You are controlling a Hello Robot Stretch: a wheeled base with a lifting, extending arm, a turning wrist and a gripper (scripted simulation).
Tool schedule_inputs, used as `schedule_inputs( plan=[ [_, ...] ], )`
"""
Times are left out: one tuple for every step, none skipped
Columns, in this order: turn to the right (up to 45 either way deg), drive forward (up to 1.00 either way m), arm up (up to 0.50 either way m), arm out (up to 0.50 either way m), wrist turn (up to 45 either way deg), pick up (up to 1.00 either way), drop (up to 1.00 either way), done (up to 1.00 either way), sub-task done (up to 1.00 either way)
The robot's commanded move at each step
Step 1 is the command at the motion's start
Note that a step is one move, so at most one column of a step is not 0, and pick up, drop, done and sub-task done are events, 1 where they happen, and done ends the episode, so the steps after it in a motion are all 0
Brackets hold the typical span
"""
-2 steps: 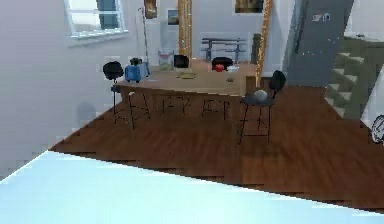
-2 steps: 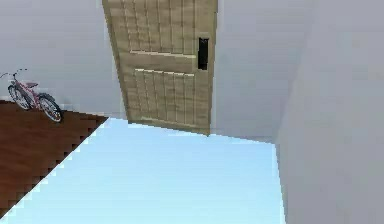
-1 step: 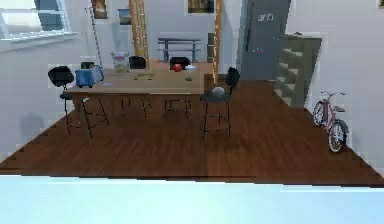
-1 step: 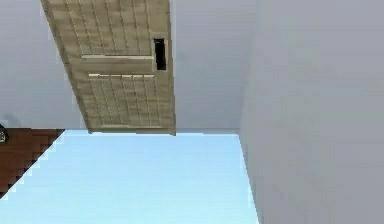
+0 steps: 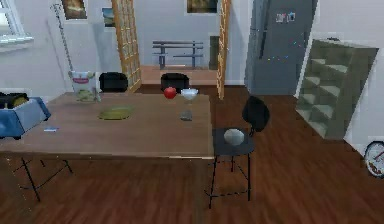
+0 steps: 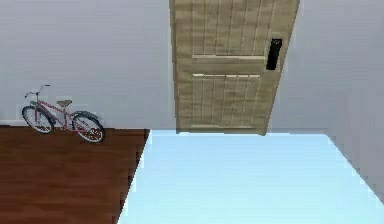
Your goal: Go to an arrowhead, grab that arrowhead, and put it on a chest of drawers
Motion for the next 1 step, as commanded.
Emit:
schedule_inputs(
  plan=[
    [9.0,0.00,0.00,0.00,0.0,0.00,0.00,0.00,0.00]
  ],
)
